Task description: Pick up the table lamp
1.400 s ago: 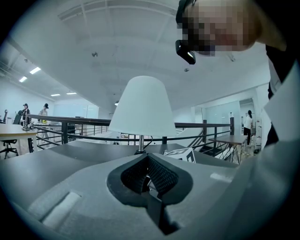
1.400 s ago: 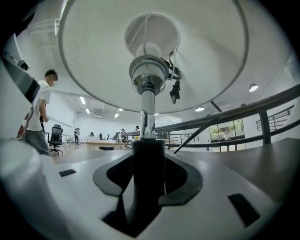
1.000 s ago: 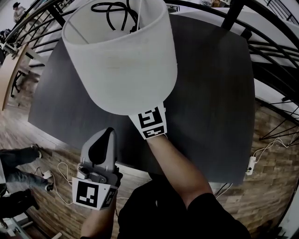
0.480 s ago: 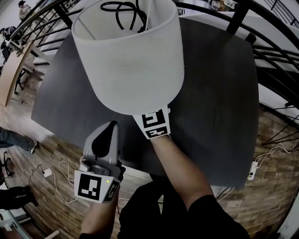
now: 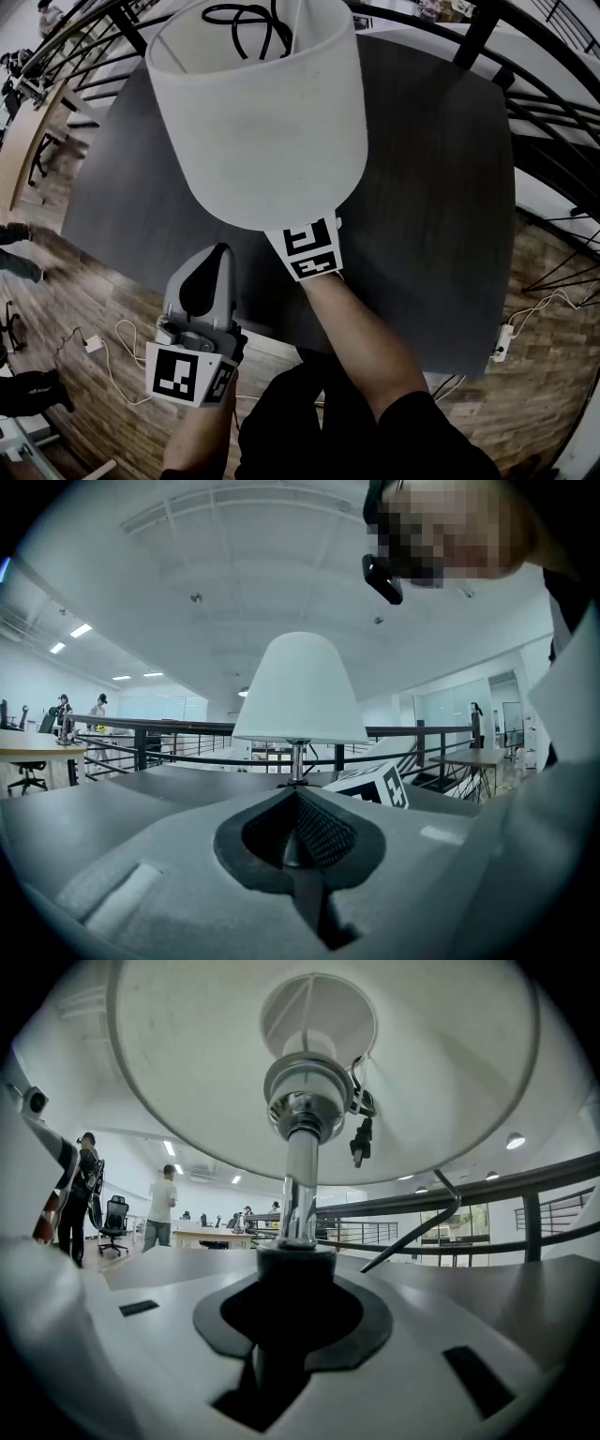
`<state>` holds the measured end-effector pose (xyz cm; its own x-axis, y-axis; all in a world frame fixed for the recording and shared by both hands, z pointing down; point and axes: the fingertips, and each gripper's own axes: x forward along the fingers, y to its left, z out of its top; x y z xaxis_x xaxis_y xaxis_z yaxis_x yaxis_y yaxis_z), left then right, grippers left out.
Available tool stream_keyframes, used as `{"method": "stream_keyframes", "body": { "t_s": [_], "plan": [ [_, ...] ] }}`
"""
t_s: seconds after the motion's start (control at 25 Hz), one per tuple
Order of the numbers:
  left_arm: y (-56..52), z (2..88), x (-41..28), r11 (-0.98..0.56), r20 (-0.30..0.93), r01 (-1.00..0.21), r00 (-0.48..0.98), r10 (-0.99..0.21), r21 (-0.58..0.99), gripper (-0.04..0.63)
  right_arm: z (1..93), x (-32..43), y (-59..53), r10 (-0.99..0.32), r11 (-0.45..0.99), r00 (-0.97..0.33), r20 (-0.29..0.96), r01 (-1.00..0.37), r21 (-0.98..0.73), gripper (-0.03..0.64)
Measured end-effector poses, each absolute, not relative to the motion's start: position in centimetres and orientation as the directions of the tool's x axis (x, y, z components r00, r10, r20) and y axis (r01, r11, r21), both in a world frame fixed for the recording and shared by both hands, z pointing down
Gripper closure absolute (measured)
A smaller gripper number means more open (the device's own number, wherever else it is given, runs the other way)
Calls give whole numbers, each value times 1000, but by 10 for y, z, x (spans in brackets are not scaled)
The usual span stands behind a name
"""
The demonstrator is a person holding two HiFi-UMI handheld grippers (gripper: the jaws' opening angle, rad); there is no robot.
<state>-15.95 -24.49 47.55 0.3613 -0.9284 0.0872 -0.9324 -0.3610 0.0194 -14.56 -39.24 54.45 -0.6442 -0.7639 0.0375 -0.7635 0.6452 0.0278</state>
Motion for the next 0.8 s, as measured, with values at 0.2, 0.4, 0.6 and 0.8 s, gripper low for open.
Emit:
{"method": "stream_keyframes", "body": {
  "t_s": [0.2, 0.4, 0.6, 0.8],
  "plan": [
    [-244, 463, -162, -357, 79, -934, 358, -930, 29, 591, 539, -142, -387, -759, 651, -649, 62, -758, 33, 511],
    [-246, 446, -164, -361, 57, -932, 362, -930, 33, 591, 517, -137, -384, -755, 656, -652, 64, -752, 64, 511],
    [-251, 424, -168, -357, 76, -934, 357, -931, 21, 591, 491, -129, -385, -752, 659, -652, 97, -749, 70, 511],
    [-260, 396, -175, -345, 91, -938, 345, -934, 14, 591, 465, -121, -384, -744, 666, -653, 141, -743, 66, 511]
  ]
}}
